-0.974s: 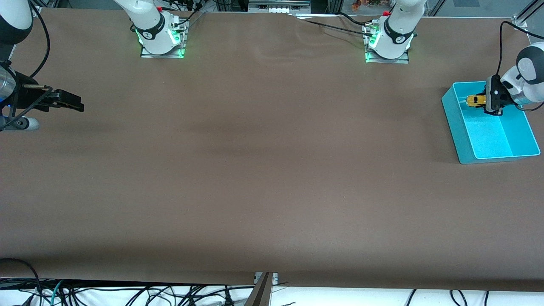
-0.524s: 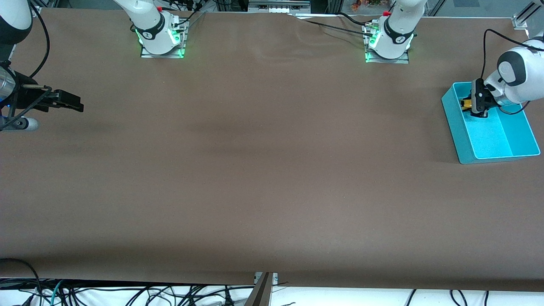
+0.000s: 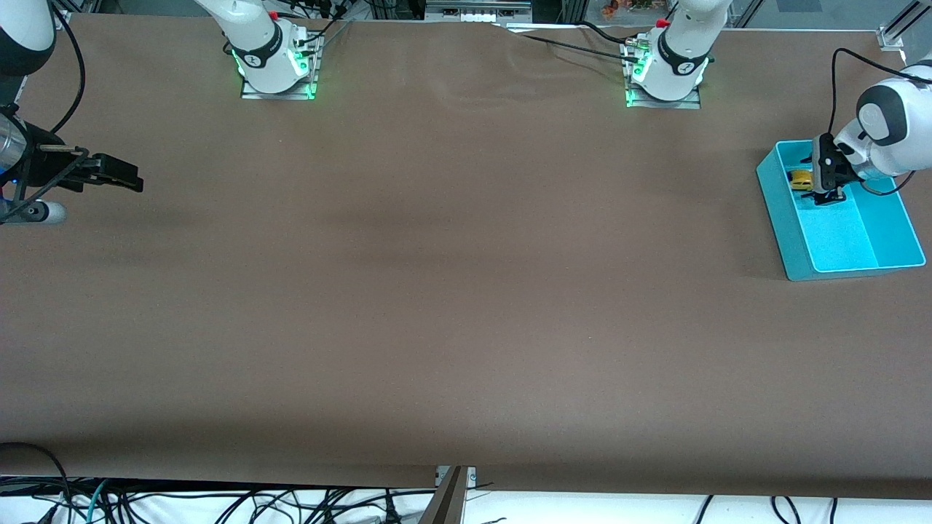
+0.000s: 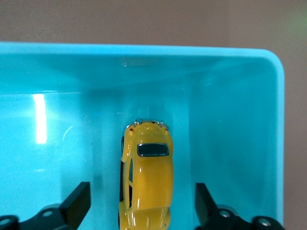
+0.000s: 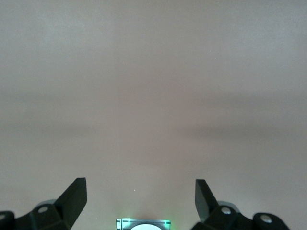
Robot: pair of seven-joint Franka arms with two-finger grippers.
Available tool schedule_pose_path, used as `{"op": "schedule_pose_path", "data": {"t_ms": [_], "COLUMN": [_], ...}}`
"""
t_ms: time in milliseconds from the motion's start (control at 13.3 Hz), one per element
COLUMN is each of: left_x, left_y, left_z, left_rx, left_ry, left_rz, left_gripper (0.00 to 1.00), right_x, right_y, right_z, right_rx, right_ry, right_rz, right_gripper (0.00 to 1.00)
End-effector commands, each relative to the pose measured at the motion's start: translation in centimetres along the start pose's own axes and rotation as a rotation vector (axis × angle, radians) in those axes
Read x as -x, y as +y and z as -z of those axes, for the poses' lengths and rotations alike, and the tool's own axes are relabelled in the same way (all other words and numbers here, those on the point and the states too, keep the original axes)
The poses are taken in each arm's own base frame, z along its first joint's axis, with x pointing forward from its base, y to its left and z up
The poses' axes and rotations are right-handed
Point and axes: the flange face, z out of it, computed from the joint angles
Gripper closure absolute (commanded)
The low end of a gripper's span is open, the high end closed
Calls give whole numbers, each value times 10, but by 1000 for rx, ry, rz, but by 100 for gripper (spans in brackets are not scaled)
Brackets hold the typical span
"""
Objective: Wind and store yellow beetle car
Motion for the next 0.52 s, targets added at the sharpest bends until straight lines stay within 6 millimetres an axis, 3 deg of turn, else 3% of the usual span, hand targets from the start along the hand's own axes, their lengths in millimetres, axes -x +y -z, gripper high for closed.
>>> {"op": "schedule_pose_path", "data": {"t_ms": [0,225,449], "left_x": [4,-8,-32], "left_y": [7,-6,-38], "left_z": [36,72,133], "left_rx": [1,17,-23], "left_ry": [-30,7,53], "left_rz": [-1,13,29], "left_gripper": [0,0,0], "right_x": [2,2,-2], "right_y": [0,1,0], "right_z": [4,4,10], "right_rx": [-5,-5,-4], "right_ry": [10,11,23], "right_rz": [-11,-12,-9], "right_gripper": [0,0,0]}}
